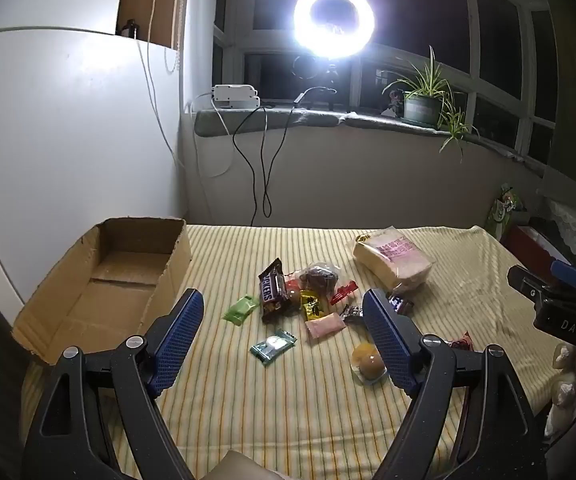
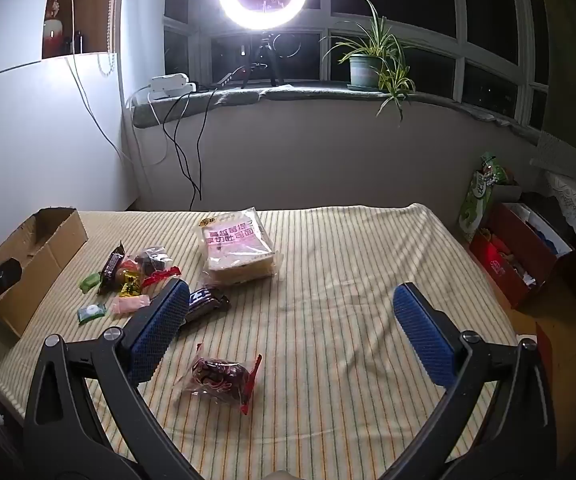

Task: Organize snacks

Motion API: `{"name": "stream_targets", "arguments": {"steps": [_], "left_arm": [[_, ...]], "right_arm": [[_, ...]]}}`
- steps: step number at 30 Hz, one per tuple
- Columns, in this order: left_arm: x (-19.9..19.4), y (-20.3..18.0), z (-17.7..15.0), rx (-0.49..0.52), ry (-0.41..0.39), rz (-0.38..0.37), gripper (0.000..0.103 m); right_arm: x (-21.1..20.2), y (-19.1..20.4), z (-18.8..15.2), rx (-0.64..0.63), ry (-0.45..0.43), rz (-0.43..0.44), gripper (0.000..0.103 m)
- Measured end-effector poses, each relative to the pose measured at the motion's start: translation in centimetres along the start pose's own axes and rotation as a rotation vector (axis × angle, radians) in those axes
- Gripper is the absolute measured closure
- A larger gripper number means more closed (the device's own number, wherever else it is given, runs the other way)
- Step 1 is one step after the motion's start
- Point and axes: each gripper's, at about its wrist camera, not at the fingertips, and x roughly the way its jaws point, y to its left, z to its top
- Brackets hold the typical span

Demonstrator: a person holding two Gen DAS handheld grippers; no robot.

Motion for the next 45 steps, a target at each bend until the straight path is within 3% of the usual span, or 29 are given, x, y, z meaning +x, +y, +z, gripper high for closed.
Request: {"name": "stream_targets", "arguments": {"steps": [45], "left_arm": [[-0.23, 0.45, 0.12, -0.019, -0.003, -0.005, 0.021]], "right_arm": [[-0.04, 0.27, 0.00, -0.008, -0.009, -0.007, 0.000]]}}
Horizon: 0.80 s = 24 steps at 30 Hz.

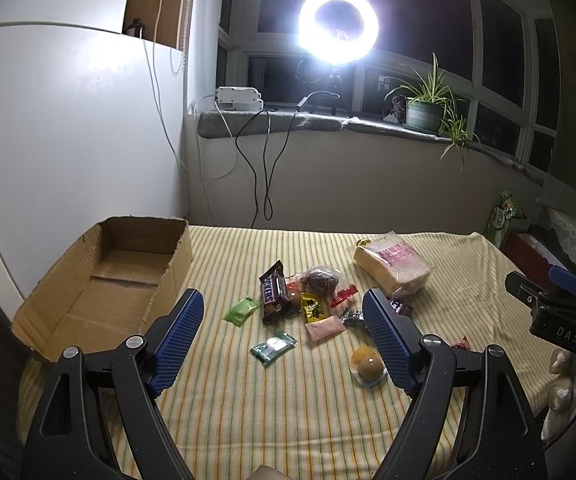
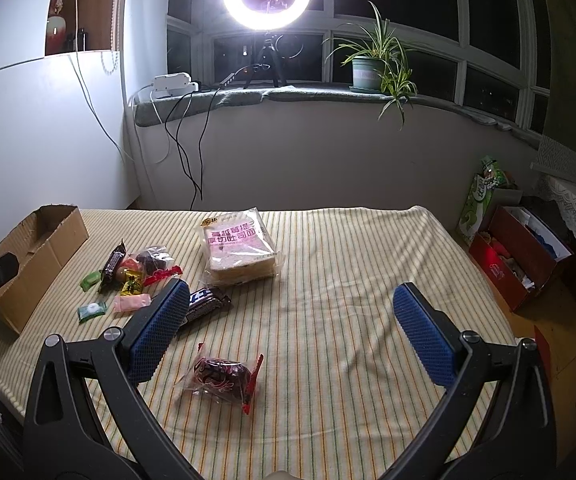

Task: Organize snacks

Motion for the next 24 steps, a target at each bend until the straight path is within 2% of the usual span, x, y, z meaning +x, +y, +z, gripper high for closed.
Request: {"name": "stream_targets", "arguments": {"steps": [24], "left_arm": [[0.13, -0.77, -0.04, 0.002, 0.011, -0.010, 0.021]], "right_arm": [[0.03, -0.35, 0.13, -0.006, 0.011, 0.001, 0.000]]}}
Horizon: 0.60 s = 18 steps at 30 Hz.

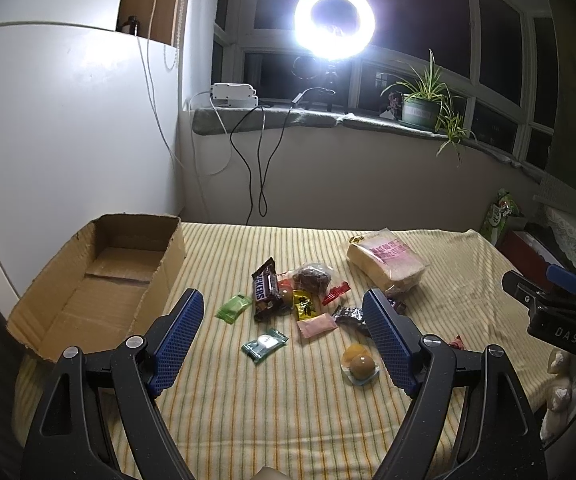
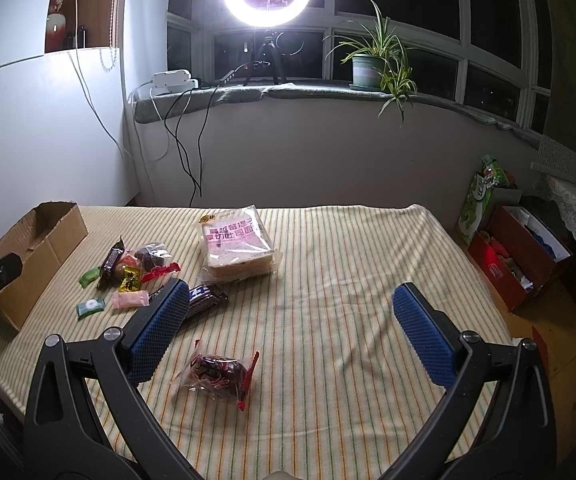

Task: Organize snacks

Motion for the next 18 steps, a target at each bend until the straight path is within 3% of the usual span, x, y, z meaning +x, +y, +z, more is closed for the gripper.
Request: {"name": "stream_targets", "arguments": {"steps": [18], "left_arm": [[0.0, 0.4, 0.0, -0.022, 0.038, -0.022, 0.021]], "right_arm": [[-0.1, 0.8, 1.1, -0.023, 0.010, 0.014, 0.000]]}}
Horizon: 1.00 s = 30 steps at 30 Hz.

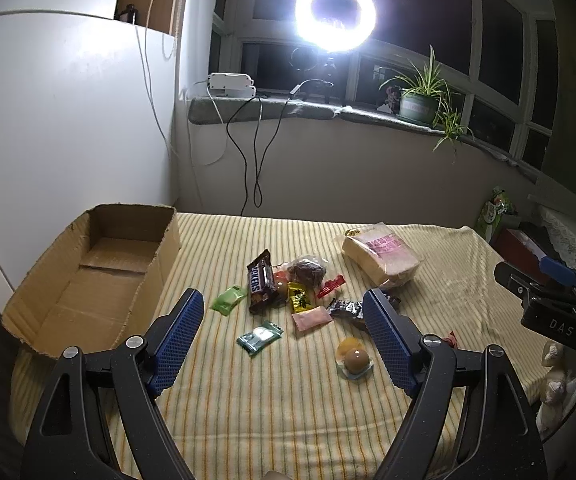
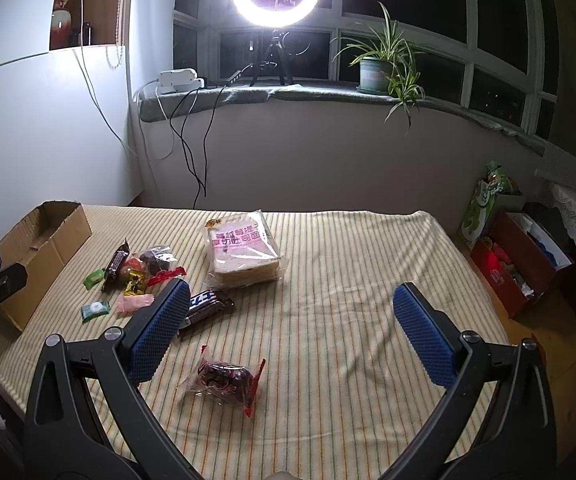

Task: Organize snacks

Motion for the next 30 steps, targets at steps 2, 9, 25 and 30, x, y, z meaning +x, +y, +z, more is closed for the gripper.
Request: {"name": "stream_targets", "arguments": {"steps": [2, 9, 25, 30], "left_arm": [[-0.1, 0.3, 0.1, -0.008, 0.001, 0.002, 0.021], [0.2, 0.4, -0.1, -0.014, 0.020, -0.003, 0.022], [3.3, -0.9, -2.3, -0.026, 0.150, -0.147, 0.053], [5.3, -2.1, -3.4, -0.035, 0.221, -0.212, 0.061]], "right_arm": [[0.2, 0.0, 0.0, 0.000, 0.002, 0.006, 0.000], [0.8, -0.2, -0.3, -0.009, 0.026, 0.018, 0.007], [2.8, -1.3, -3.0, -0.029, 0.144, 0.195, 0.028], [3.3, 1.2, -4.1, -0.141, 0.181, 0.271, 0.032]]}}
